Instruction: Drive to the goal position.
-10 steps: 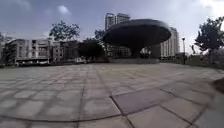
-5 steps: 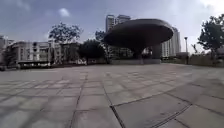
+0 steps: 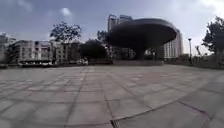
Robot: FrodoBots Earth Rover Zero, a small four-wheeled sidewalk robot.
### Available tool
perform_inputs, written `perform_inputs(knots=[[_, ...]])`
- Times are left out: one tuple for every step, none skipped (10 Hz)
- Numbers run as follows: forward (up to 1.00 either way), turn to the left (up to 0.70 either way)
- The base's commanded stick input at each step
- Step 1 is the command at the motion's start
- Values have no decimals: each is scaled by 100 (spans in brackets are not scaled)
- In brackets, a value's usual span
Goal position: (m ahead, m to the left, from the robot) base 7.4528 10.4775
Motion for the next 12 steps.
perform_inputs(knots=[[70,0],[70,-3],[70,-23],[70,-32],[70,-27],[70,-14],[70,0],[70,0],[70,0],[70,0],[70,0],[70,0]])
